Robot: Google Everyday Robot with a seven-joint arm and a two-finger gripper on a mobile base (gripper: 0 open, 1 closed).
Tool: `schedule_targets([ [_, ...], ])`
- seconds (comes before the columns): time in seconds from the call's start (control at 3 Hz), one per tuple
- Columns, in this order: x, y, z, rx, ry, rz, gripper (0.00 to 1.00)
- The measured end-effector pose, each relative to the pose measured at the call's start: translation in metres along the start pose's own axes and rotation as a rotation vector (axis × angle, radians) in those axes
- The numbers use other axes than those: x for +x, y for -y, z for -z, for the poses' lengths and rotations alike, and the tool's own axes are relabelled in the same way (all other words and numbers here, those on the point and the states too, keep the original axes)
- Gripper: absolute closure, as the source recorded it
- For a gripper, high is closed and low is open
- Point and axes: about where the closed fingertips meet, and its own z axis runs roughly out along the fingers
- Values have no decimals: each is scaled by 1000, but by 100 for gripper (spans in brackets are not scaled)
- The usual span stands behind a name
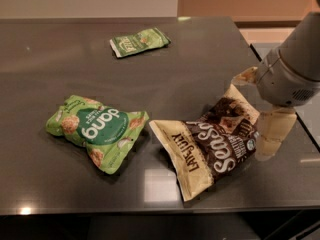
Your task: Move brown chip bag near green jalapeno chip bag
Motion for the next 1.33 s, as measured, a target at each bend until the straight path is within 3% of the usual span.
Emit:
schedule_targets([
  [0.33,3,-6,-14,0,-7,53,0],
  [0.67,5,-10,-23,7,-26,92,18],
  [1.33,9,-8,-26,18,-49,120,64],
])
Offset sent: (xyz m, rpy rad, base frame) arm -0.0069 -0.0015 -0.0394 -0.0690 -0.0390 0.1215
